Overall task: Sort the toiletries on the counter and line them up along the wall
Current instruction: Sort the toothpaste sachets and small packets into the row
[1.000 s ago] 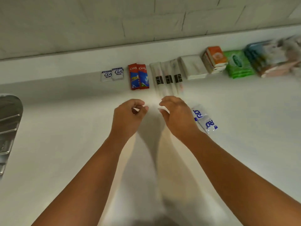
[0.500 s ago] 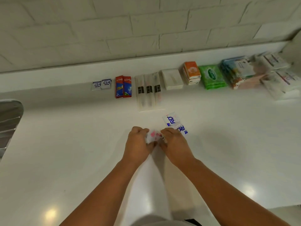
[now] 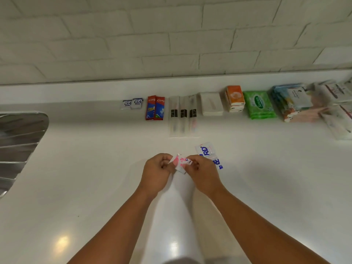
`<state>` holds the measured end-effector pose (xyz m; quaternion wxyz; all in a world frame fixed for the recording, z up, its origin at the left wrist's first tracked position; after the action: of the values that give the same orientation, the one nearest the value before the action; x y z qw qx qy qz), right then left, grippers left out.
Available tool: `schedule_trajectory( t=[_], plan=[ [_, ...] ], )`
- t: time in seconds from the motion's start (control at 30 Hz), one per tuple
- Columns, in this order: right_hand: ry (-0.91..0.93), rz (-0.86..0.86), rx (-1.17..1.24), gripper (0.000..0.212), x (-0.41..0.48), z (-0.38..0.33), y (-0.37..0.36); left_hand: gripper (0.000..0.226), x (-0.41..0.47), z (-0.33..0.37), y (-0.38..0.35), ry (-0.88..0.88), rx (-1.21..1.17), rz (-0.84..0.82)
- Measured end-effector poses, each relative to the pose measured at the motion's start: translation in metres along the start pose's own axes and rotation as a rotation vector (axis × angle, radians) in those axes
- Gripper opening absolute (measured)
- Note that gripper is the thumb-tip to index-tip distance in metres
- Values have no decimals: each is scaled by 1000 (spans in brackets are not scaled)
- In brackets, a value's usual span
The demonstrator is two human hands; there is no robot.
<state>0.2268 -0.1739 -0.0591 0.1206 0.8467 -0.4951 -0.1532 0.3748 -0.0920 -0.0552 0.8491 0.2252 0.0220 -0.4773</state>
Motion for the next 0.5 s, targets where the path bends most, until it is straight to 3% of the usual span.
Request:
schedule_trajectory(
  t=[0.1,0.27,0.33,0.5],
  plan=[
    [-87,-37,187,26,8,-9,-11,16,-2,1,8,83,-253,-26],
    [-107,-82,425,10,26,-36,-33,16,3,5,34,62,-138,-27],
    [-73,-95,363,8,37,-44,-45,4,12,7,52,17,-69,-3],
    [63,-148,37,7,65,-64,-75,11,40,6,99,-128,191,70]
  ],
)
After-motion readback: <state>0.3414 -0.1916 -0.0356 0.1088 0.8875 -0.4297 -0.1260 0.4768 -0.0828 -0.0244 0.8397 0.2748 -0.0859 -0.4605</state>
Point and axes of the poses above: each hand's wrist, its own x-axis towards the middle knuckle, its own y-axis out of the back of the hand, z = x × y, the point moved 6 cm from there along x, towards the middle knuckle, and after that the axes turned 7 degrees about x, right-handed, at the moved point
